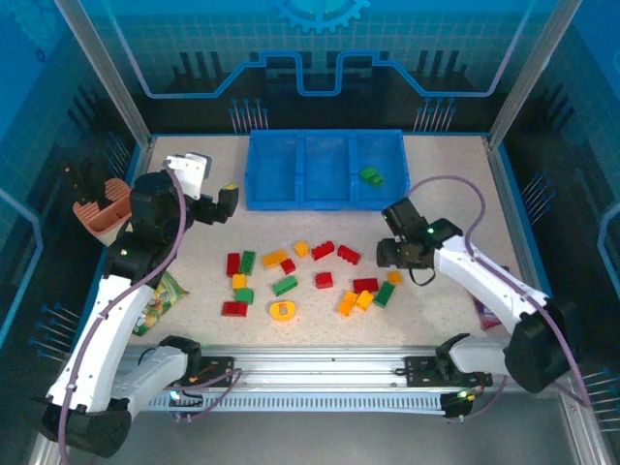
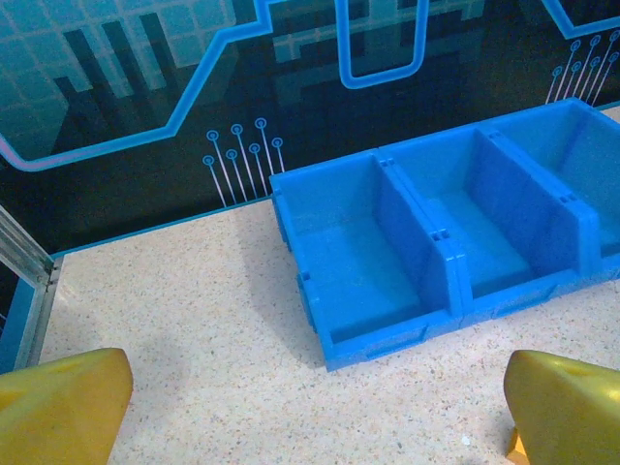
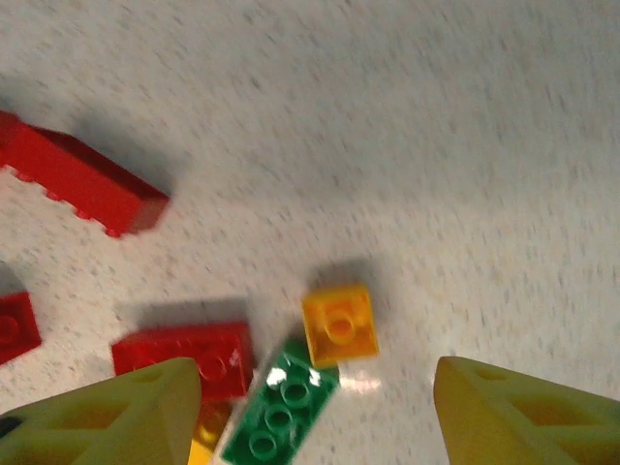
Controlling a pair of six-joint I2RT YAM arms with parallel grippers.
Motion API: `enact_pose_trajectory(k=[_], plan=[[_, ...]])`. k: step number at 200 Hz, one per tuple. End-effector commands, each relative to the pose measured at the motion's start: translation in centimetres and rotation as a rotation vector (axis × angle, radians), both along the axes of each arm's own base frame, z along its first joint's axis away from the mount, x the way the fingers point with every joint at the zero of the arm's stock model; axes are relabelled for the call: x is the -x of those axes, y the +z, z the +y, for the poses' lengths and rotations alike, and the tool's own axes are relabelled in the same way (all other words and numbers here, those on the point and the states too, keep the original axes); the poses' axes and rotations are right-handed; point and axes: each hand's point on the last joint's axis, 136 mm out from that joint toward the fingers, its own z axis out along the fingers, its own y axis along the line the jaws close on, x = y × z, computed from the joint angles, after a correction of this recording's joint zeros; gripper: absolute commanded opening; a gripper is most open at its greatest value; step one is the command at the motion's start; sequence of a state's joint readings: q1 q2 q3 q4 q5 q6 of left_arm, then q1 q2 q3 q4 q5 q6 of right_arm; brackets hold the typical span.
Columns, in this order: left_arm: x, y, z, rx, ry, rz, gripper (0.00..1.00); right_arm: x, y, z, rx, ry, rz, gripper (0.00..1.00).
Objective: Sort the legos into containers by color
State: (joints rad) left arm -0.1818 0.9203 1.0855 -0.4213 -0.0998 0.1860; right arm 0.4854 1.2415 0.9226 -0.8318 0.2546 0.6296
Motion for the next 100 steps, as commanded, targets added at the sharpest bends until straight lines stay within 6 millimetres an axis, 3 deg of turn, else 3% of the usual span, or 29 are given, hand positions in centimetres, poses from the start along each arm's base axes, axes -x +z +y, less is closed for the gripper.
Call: enact_pose_trajectory(k=[1, 55, 100], plan=[[0.0, 0.2, -0.4, 0.0, -0.019, -0.011, 0.99, 2.9, -1.5, -0.7, -0.065, -0.174, 0.04, 0.65], [-0.2, 1.2, -0.4, -0.01, -0.018, -0.034, 0.99, 4.0, -3.9, -0.2, -0.114, -0.305, 0.064, 0.63], [-0.4, 1.1, -0.2, -0.02, -0.011, -0.033, 0.99, 3.8, -5.8, 0.8, -0.159, -0.395, 0.081, 0.62]])
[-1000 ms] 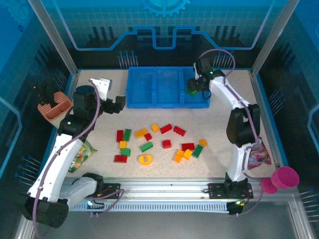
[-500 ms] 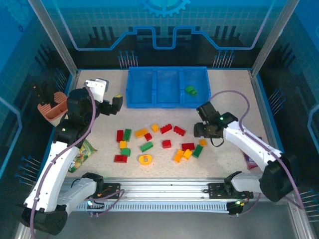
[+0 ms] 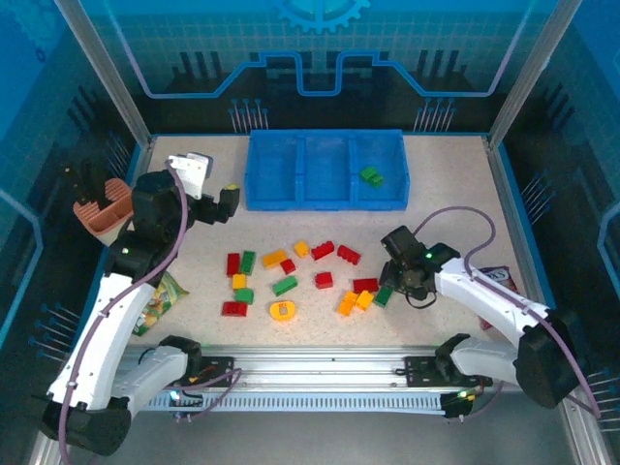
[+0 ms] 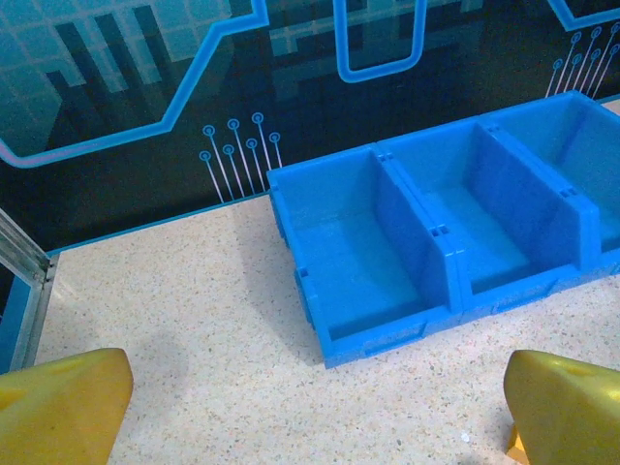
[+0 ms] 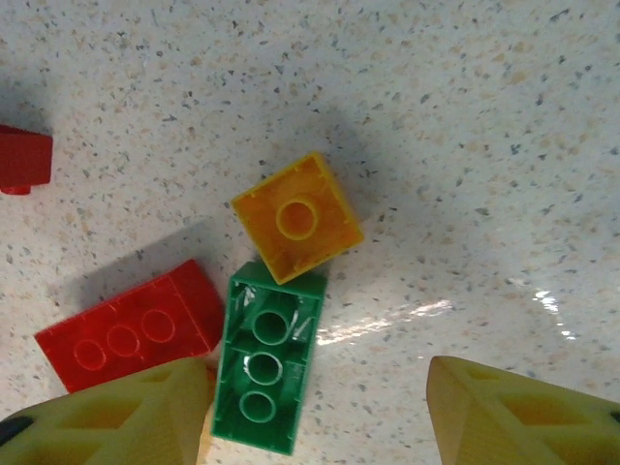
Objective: Sort the legos into containers by color
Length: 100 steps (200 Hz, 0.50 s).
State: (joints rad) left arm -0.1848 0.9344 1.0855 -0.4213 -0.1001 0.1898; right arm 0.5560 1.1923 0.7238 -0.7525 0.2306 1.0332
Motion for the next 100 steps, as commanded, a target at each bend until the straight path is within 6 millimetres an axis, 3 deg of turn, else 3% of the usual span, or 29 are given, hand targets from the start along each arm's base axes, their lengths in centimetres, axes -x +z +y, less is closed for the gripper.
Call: enact_pose_trajectory(k=[1, 100], plan=[[-0.1, 1.6, -0.1, -0.015, -0.007, -0.046, 0.99, -0.1, -1.1, 0.5, -0.041, -0.094, 0.0, 0.62], [-0.3, 1.3, 0.0, -0.017, -0.003, -0.066, 0.99, -0.3, -3.4, 1.0, -0.061, -0.114, 0.016, 0.65]])
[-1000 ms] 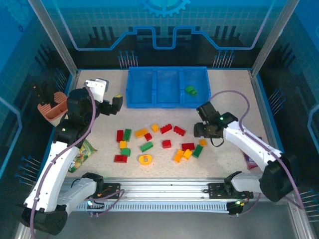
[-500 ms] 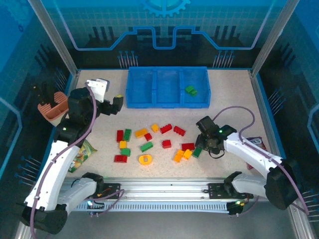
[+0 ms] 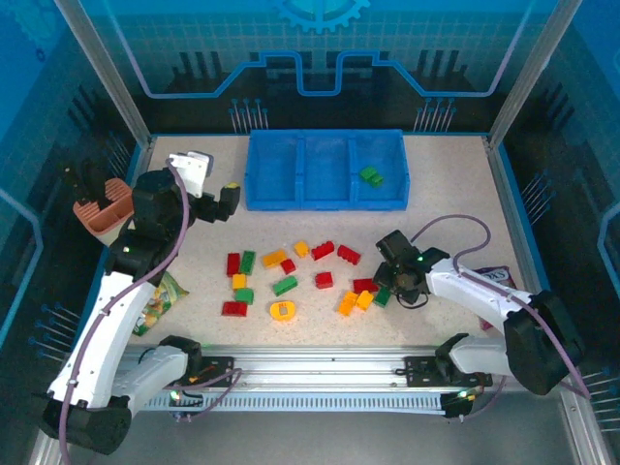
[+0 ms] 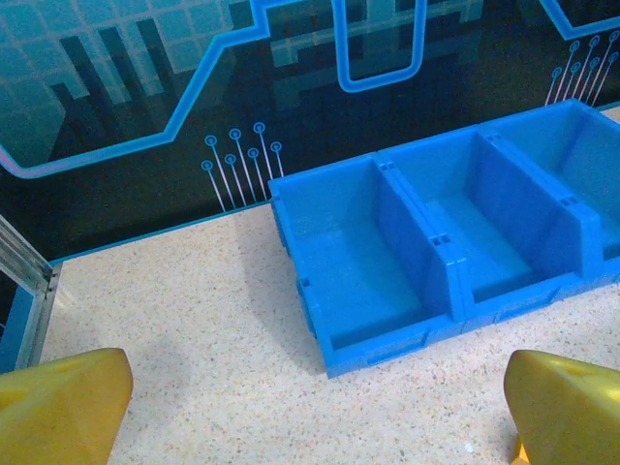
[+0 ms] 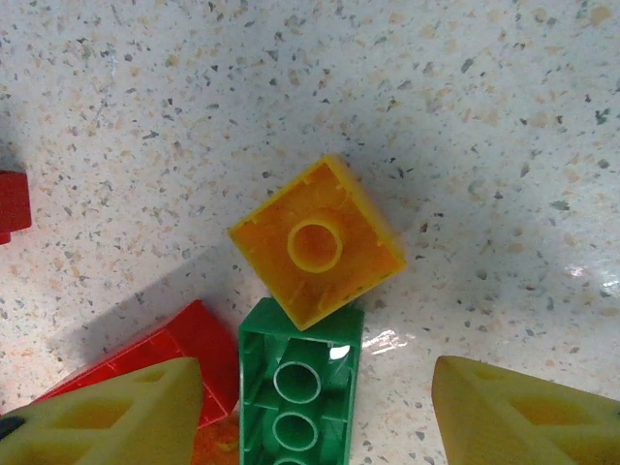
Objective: Sort the legos into containers by color
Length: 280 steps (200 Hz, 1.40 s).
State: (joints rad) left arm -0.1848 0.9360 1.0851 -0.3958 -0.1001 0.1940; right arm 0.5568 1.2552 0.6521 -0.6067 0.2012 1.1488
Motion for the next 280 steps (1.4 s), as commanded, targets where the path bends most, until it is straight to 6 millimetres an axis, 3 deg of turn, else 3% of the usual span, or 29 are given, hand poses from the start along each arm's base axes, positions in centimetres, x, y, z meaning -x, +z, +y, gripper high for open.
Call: enact_pose_trajectory(k=[1, 59, 102, 157, 188, 209, 228, 256, 280], plan=[[0.0, 0.8, 0.0, -0.017, -0.001, -0.043, 1.0, 0.2, -0.7, 0.1, 0.003, -0.011, 0.008, 0.65], [0.1, 0.7, 0.1, -0.012, 0.001, -0.054, 1.0, 0.3, -2.8, 0.6, -0.003, -0.008, 0.053, 0.63], [0.3, 0.7, 0.1, -0.014, 0.002, -0.065, 0.99, 1.0, -3.7, 0.4, 0.012, 0.001, 0.098, 0.52], [0.4, 0.6, 0.1, -0.013, 0.001, -0.069, 0.99, 2.5, -3.9, -0.5, 0.057, 0.03, 0.147, 0.36], [0.4, 0.5, 0.1, -0.013, -0.002, -0.066, 0.99, 2.1, -3.1, -1.0, 0.096, 0.065, 0.13, 0.3], [0.3, 0.3, 0.0, -0.016, -0.004, -0.061, 0.99, 0.8, -1.5, -0.9, 0.108, 0.111, 0.09, 0.28], [0.2, 0.3, 0.1, -0.021, -0.003, -0.057, 0.99, -1.2, 1.1, -0.7, 0.12, 0.171, 0.036, 0.28], [0.3, 0.1, 0.1, -0.02, -0.003, -0.058, 0.99, -6.0, 6.5, -0.9, 0.17, 0.265, -0.094, 0.29], [0.2, 0.0, 0.0, -0.017, -0.008, -0.054, 0.99, -10.9, 9.6, -1.9, 0.21, 0.306, -0.177, 0.29]])
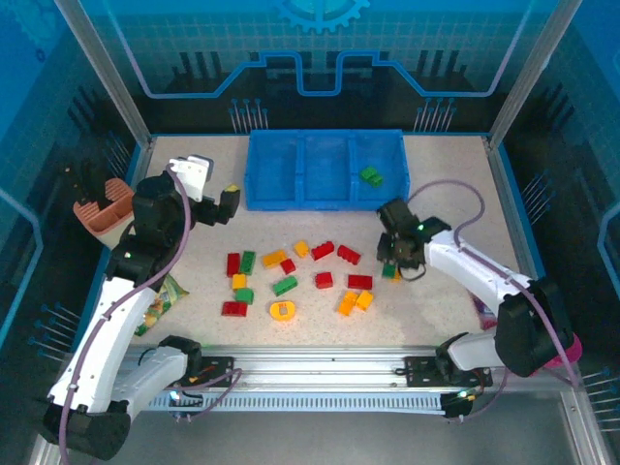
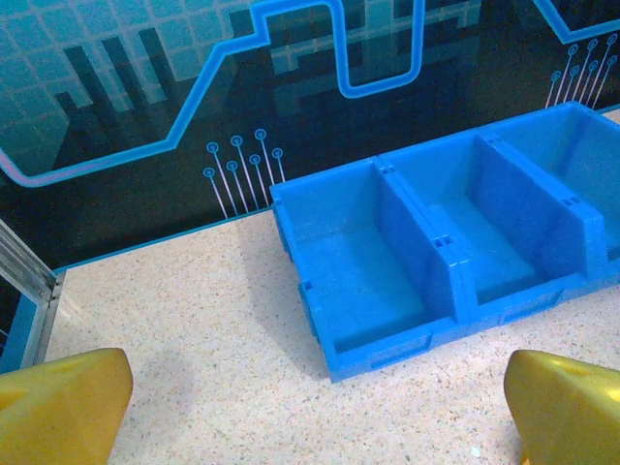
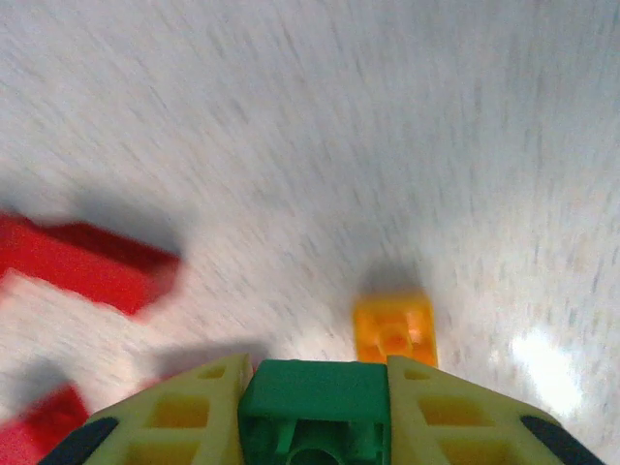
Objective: Sort the legos into containers by color
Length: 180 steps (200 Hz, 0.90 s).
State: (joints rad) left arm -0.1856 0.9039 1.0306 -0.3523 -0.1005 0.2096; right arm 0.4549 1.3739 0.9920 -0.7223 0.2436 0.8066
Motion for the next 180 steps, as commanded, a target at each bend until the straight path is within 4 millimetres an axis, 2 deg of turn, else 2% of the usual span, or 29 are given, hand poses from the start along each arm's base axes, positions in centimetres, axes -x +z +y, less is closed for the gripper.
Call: enact_pose_trajectory(k=[1, 28, 52, 71, 74, 102, 122, 143, 150, 160, 163, 180], plan=[[-0.1, 0.6, -0.1, -0.006, -0.003, -0.031, 0.99, -3.7, 2.6, -2.0, 0.111, 0.098, -0.061, 0.29], [-0.1, 0.5, 0.1, -0.018, 0.004, -0.024, 0.99, -9.9, 4.9, -2.9, 0.133, 0.121, -0.154, 0.28], [-0.1, 0.5, 0.3, -0.032, 0.014, -0.022, 0.99, -15.2, 6.0, -1.9, 0.118, 0.168, -0.215, 0.28], [-0.1, 0.3, 0.2, -0.032, 0.01, -0.017, 0.99, -19.1, 5.9, -1.0, 0.145, 0.215, -0.221, 0.28], [-0.1, 0.3, 0.2, -0.031, 0.011, -0.015, 0.99, -19.9, 6.4, -0.8, 0.145, 0.218, -0.237, 0.28], [-0.2, 0.2, 0.2, -0.037, 0.011, -0.007, 0.99, -24.9, 5.0, -0.2, 0.166, 0.243, -0.245, 0.29], [-0.2, 0.3, 0.3, -0.045, 0.012, -0.003, 0.99, -27.5, 3.6, -0.2, 0.161, 0.236, -0.243, 0.29], [-0.2, 0.2, 0.4, -0.052, 0.017, 0.002, 0.99, -29.3, 2.7, -0.2, 0.156, 0.232, -0.245, 0.3], [-0.2, 0.2, 0.4, -0.054, 0.016, 0.005, 0.99, -29.7, 2.6, -0.3, 0.159, 0.233, -0.244, 0.3], [-0.2, 0.1, 0.4, -0.056, 0.017, 0.01, 0.99, -30.0, 3.6, -0.3, 0.162, 0.232, -0.261, 0.31], [-0.1, 0.1, 0.4, -0.057, 0.017, 0.01, 0.99, -30.1, 2.4, -0.3, 0.166, 0.235, -0.241, 0.31], [-0.2, 0.1, 0.4, -0.061, 0.019, 0.014, 1.0, -30.2, 2.7, -0.5, 0.168, 0.237, -0.246, 0.36]])
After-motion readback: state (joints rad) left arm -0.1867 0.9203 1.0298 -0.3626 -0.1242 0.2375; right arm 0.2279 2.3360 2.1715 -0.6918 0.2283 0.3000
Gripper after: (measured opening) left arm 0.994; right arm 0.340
